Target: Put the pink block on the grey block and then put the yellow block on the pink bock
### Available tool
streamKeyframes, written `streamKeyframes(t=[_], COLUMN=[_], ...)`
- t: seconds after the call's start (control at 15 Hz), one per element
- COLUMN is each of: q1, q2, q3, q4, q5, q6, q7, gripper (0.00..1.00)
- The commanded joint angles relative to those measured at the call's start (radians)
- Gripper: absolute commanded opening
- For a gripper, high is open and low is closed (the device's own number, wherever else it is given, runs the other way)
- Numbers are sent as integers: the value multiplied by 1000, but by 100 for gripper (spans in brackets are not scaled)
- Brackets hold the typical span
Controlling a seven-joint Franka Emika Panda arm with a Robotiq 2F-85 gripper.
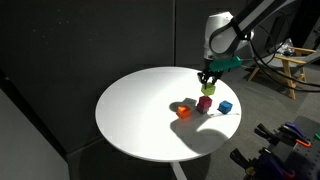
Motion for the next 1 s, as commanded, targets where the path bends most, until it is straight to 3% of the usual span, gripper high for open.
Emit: streamKeyframes(t=[0.0, 0.53, 0.6, 0.67, 0.87, 0.93], q1=[7, 10, 10, 10, 9, 8], q2=[31, 62, 64, 66, 68, 68], q3=[-10, -11, -11, -11, -12, -13], q4=[36, 52, 53, 54, 56, 56], q5=[5, 9, 11, 11, 13, 13], q6=[-12, -11, -10, -11, -12, -11], q7=[-9, -15, -14, -15, -15, -16], gripper=[25, 25, 75, 77, 98, 100])
